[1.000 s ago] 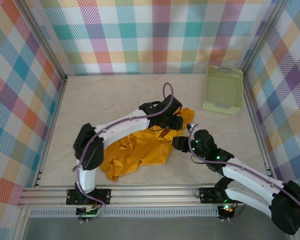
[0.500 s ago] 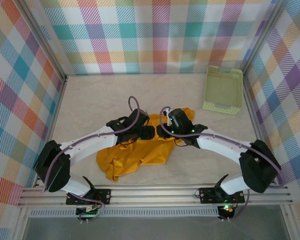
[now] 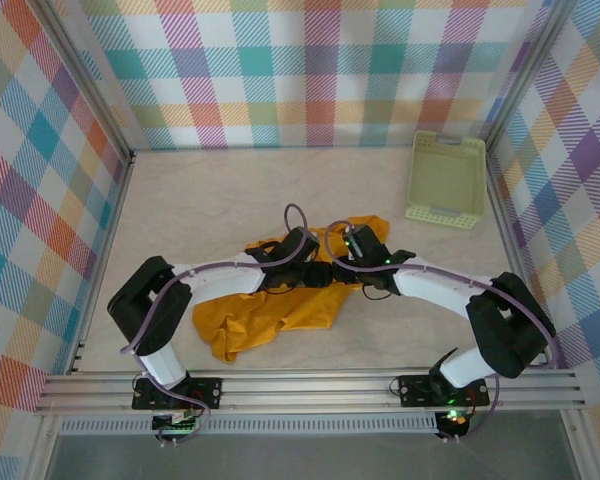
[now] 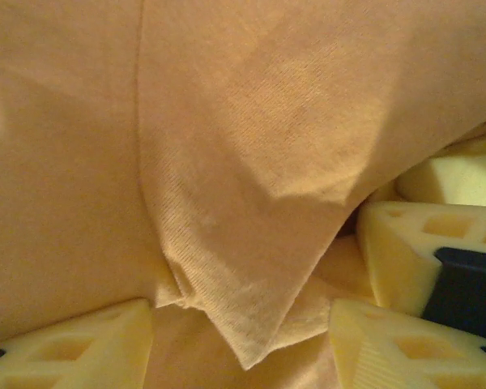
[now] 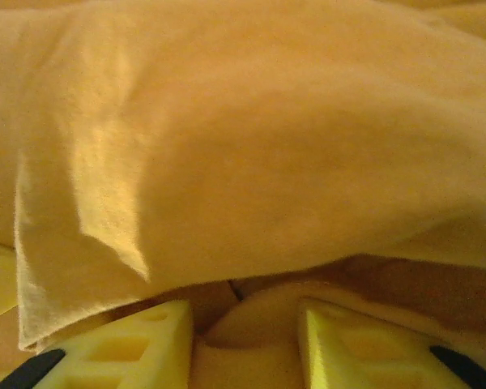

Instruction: Fold the inside-out t-shirt

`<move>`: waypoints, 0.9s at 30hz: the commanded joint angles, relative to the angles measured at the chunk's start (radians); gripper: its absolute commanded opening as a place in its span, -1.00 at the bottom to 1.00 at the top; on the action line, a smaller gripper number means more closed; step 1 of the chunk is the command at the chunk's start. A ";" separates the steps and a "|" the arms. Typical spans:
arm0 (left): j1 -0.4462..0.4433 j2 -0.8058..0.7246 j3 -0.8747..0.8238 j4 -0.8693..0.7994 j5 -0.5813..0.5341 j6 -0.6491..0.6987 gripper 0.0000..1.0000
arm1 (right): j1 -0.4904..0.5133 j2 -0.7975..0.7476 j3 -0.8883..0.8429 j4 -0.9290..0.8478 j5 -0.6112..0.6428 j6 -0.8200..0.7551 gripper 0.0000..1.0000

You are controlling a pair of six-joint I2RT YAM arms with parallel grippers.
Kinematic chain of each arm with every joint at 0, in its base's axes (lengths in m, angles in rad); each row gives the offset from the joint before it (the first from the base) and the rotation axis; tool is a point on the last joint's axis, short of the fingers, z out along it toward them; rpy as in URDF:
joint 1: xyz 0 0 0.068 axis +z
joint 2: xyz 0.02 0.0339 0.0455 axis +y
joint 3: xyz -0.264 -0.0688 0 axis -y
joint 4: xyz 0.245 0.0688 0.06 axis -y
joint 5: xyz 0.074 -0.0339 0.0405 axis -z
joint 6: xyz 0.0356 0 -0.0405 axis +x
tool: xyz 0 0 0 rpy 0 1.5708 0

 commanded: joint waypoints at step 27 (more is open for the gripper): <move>-0.005 -0.035 -0.097 0.161 -0.089 -0.093 -0.75 | 0.017 0.157 0.173 -0.033 -0.007 -0.100 -0.41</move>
